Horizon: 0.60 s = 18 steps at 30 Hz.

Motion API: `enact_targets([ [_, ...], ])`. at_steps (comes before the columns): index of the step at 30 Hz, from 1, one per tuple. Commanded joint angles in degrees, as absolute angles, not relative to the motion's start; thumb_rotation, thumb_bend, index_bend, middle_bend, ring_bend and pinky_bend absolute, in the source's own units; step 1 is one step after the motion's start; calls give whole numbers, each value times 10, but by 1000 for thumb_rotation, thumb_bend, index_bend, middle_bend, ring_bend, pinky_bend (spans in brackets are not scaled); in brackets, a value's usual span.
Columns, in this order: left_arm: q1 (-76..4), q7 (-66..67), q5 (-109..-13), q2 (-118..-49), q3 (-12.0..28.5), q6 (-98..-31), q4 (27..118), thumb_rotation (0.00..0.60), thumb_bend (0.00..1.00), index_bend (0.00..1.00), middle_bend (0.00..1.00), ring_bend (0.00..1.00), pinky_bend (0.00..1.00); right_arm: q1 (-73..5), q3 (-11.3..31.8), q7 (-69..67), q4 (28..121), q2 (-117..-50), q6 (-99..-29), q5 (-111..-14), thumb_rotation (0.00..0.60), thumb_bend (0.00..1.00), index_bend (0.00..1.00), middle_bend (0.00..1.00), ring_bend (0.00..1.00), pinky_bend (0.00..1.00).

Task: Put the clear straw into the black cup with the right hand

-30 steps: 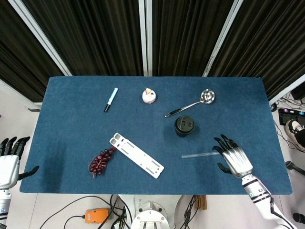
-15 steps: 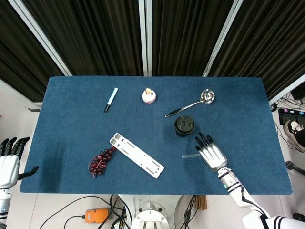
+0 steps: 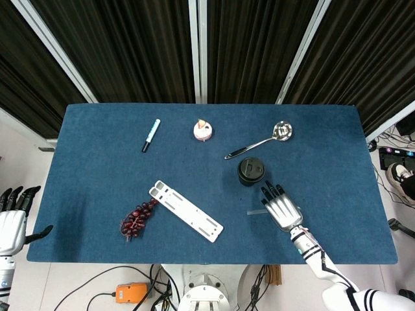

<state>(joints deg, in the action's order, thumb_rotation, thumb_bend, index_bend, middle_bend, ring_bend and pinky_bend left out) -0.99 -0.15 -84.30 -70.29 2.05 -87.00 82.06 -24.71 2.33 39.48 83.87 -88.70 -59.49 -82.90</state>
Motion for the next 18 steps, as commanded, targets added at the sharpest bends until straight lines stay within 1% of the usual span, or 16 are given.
enact_targets([
  [1,-10,-2,-843,-703,20,-870,821,600,75,131,143,72,8,-249,22,391,837,-889,-596,-827,600,520,553,243,120,255],
  [12,-8,0,-842,-702,20,-872,821,600,75,131,143,72,8,-253,16,366,828,-891,-604,-825,600,573,636,290,146,255],
  [14,-8,1,-843,-701,20,-873,822,600,75,132,143,72,8,-251,16,340,839,-883,-612,-831,600,588,646,297,155,254],
  [18,-7,2,-843,-700,20,-874,824,600,75,132,143,72,8,-245,19,279,879,-854,-643,-855,600,589,662,308,171,254],
])
